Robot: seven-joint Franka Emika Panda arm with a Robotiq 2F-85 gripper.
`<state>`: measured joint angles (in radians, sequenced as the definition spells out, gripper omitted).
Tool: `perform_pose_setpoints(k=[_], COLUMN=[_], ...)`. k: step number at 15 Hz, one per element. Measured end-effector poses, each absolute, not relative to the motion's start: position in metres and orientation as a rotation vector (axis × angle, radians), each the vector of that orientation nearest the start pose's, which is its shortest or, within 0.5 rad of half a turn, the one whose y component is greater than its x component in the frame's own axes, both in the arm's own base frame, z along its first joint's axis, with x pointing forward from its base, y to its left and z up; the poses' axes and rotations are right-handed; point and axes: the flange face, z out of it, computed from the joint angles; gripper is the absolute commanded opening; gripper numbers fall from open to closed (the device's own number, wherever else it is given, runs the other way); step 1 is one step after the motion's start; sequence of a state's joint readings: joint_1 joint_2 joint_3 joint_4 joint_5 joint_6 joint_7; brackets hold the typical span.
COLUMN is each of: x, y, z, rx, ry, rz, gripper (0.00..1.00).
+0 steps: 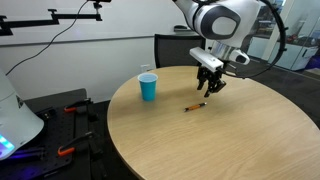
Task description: Pick up pen from cup and put it on the table.
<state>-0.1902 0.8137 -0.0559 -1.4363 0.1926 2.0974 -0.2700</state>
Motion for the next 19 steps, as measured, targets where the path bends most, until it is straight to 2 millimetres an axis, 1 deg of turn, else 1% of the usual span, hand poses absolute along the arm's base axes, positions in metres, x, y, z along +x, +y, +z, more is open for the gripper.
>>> perform_pose_setpoints(k=[1,2,3,5,7,10,12,15,19], x=[0.691,0.692,0.692,0.691,0.685,0.670,0.658,0.646,0.644], y=[-0.156,-0.156,-0.155,-0.151,-0.147,-0.138,-0.129,-0.121,-0.121], z=[0.197,0.200,0.205,0.218,0.233,0.255,0.265,0.272,0.271], rx=[-2.983,-2.984,-2.985,-2.988,-2.992,-2.999,-2.997,-2.995,-2.995], ry=[0.104,0.102,0.100,0.096,0.092,0.082,0.058,0.040,0.041], rz=[0.168,0.160,0.151,0.123,0.083,0.018,-0.009,-0.020,-0.016], gripper=[0.92,0.98,1.00,1.00,1.00,1.00,1.00,1.00,1.00])
